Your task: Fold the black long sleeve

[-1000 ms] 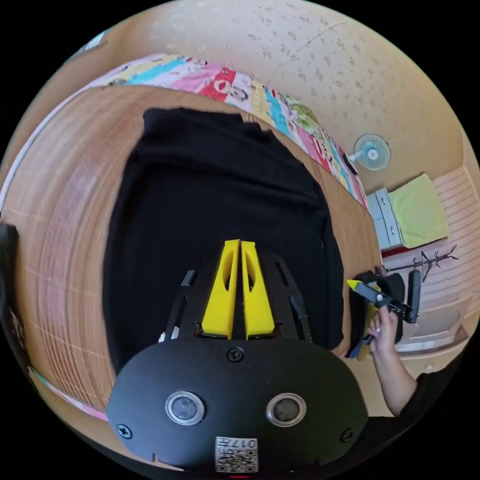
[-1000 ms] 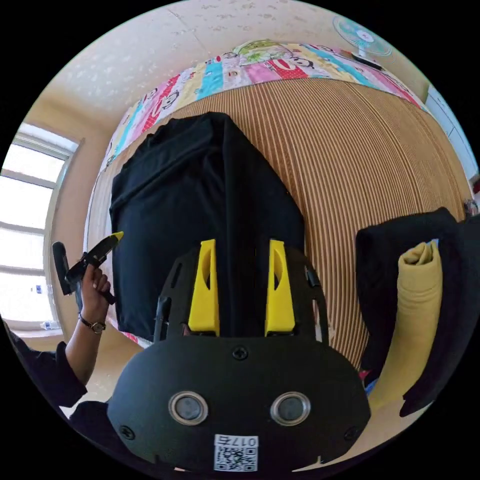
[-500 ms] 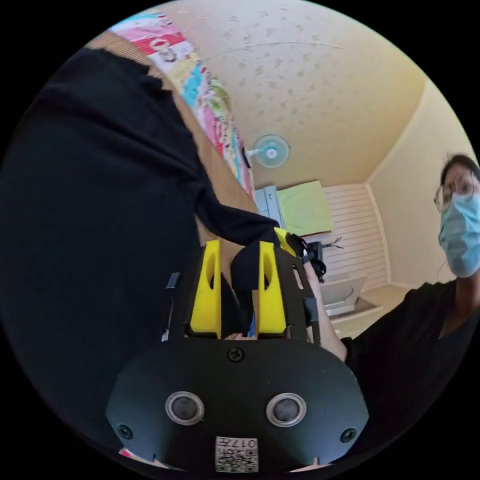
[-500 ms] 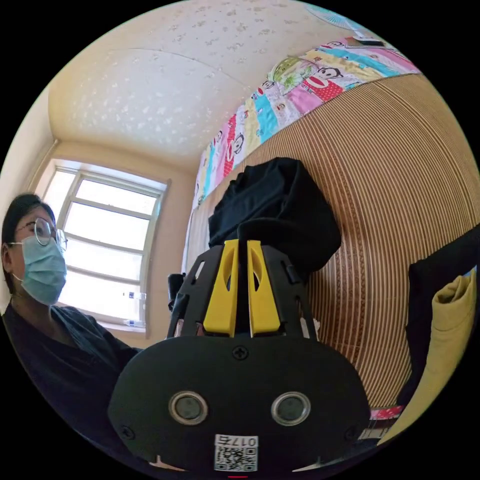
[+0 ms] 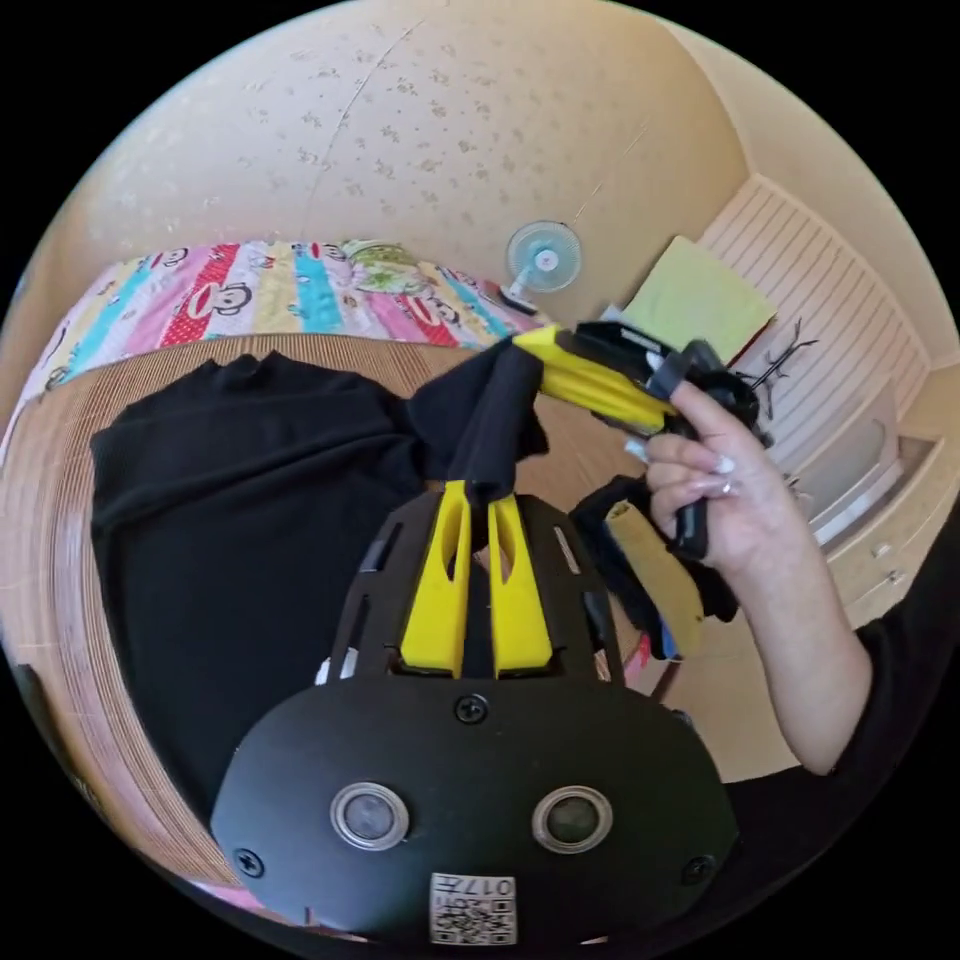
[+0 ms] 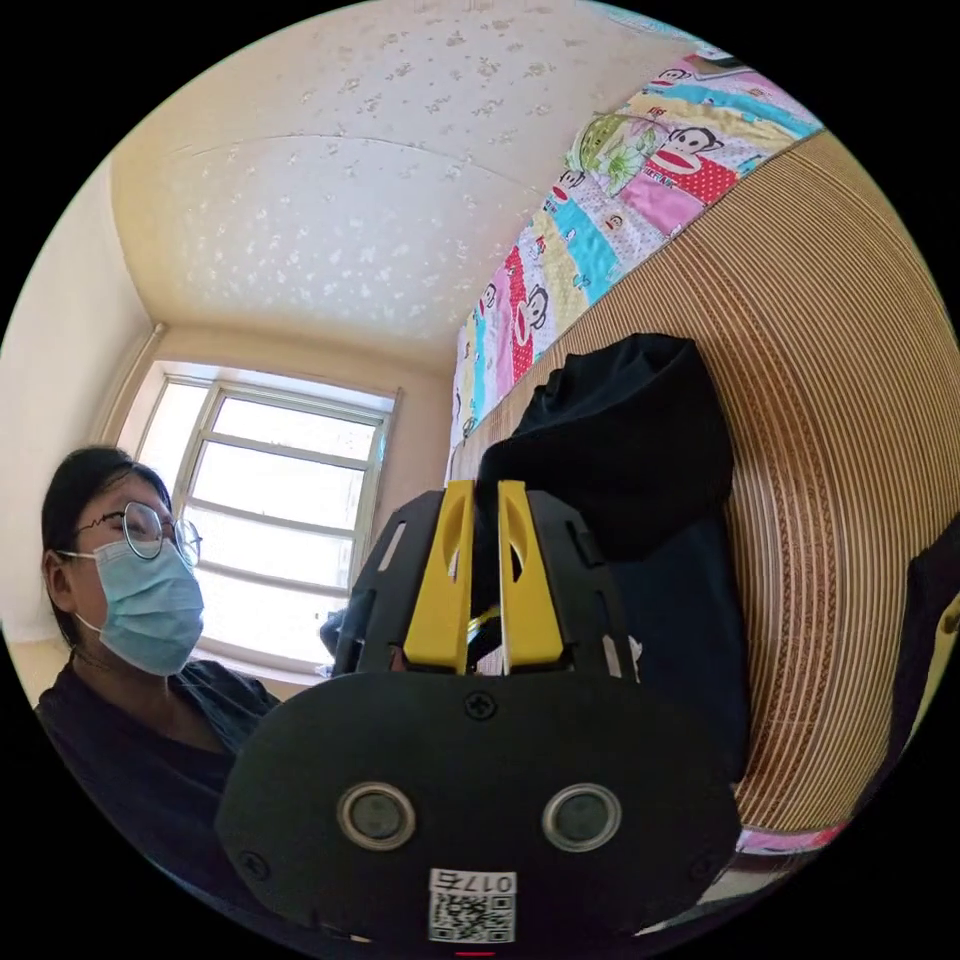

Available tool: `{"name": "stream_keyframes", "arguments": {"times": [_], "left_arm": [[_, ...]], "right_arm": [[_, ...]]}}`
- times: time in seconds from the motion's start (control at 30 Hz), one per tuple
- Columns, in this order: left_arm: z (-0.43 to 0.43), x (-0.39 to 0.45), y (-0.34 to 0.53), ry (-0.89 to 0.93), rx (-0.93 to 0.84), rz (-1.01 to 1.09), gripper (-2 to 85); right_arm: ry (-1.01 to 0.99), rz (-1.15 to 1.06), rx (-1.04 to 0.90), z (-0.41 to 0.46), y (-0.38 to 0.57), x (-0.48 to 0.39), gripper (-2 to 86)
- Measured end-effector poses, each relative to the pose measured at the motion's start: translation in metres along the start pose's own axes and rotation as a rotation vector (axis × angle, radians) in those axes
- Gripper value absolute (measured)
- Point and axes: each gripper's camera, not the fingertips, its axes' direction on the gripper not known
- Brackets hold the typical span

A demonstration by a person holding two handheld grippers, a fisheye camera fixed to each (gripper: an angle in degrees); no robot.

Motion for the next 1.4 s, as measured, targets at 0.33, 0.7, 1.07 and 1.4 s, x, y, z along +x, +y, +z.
{"name": "stream_keyframes", "arguments": {"times": [0.33,0.7,1.07,1.4], "left_arm": [[-0.132,-0.237,-0.119,0.152,-0.173,-0.18,2.6],[-0.091,-0.346,-0.078,-0.028,-0.305,-0.361,3.1],[-0.095,-0.445,-0.082,0.368,-0.064,-0.51,2.7],[-0.106,-0.456,-0.042,0.006,-0.019,-0.546,6.7]], "right_arm": [[0.186,-0.035,0.028,0.0,-0.003,0.003,1.6],[0.594,-0.097,-0.11,0.188,-0.119,0.071,8.2],[0.753,-0.053,-0.034,0.222,-0.156,0.114,3.1],[0.582,-0.124,-0.038,0.193,-0.142,0.13,6.4]]}}
